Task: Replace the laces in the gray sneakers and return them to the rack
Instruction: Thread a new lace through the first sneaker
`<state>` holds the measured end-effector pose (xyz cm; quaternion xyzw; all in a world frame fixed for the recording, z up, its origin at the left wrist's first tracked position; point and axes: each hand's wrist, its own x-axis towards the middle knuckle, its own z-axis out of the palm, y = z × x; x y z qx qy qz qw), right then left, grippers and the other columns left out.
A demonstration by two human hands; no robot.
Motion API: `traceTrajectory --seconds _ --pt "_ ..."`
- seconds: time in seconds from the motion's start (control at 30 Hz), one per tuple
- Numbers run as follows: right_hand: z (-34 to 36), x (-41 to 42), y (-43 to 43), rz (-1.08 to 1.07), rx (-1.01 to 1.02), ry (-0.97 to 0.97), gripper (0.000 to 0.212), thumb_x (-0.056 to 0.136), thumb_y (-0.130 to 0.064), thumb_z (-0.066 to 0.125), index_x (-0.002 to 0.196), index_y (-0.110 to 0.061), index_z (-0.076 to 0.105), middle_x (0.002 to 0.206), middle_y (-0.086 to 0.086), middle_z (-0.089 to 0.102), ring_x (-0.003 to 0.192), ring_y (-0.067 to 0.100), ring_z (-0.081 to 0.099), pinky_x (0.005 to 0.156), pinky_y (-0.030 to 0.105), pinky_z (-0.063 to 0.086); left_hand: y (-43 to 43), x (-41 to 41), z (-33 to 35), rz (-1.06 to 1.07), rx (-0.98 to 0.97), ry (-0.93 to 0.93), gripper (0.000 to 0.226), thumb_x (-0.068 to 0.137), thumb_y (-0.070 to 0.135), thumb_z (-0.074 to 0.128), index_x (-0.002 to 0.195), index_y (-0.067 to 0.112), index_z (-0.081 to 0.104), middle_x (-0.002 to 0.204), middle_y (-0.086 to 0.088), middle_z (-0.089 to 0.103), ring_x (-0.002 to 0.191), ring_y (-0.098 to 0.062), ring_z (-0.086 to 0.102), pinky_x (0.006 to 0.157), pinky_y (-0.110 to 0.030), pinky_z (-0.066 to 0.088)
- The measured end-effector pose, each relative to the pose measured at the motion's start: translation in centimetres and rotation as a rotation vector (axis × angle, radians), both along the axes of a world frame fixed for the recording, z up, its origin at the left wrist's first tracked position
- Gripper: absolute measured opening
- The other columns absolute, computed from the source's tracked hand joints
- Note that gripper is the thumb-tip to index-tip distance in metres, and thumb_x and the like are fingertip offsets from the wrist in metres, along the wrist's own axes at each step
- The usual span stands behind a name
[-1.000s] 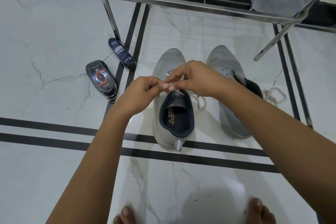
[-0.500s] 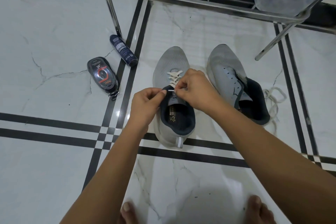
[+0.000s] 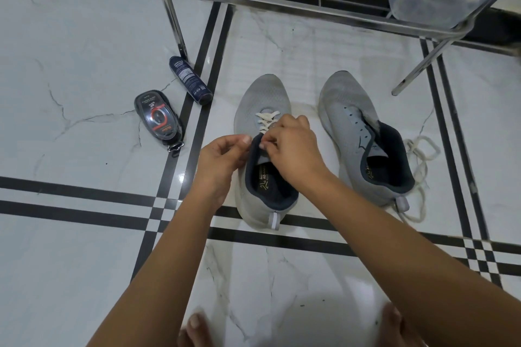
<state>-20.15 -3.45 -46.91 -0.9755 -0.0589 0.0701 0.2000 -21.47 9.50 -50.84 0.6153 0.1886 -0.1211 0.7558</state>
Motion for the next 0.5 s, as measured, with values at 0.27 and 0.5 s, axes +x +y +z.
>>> traceTrajectory --seconds 0.27,0.5 --pt "-1.9 -2.3 -0.9 -0.234 0.218 -0.148 0.043 0.077 -0.003 0.071 0.114 -0.003 0.049 0.115 0.016 0.038 0.108 0.029 0.044 0.094 0.031 0.041 -1.2 0.8 -0.4 -0.161 0.392 -0.066 0.013 0.094 0.025 0.052 0.087 0.015 0.058 0.077 -0.001 0.06 0.075 -0.016 0.056 0.072 -0.03 0.048" --pt "-2.5 -3.0 -2.1 -0.264 0.238 -0.074 0.028 0.093 -0.032 0.054 0.099 -0.004 0.052 0.091 -0.001 0.04 0.08 0.011 0.039 0.067 0.015 0.025 3.0 2.3 2.9 0.806 -0.635 -0.012 0.018 0.098 0.012 0.044 0.086 0.003 0.054 0.064 -0.004 0.054 0.056 -0.011 0.058 0.068 -0.028 0.057"
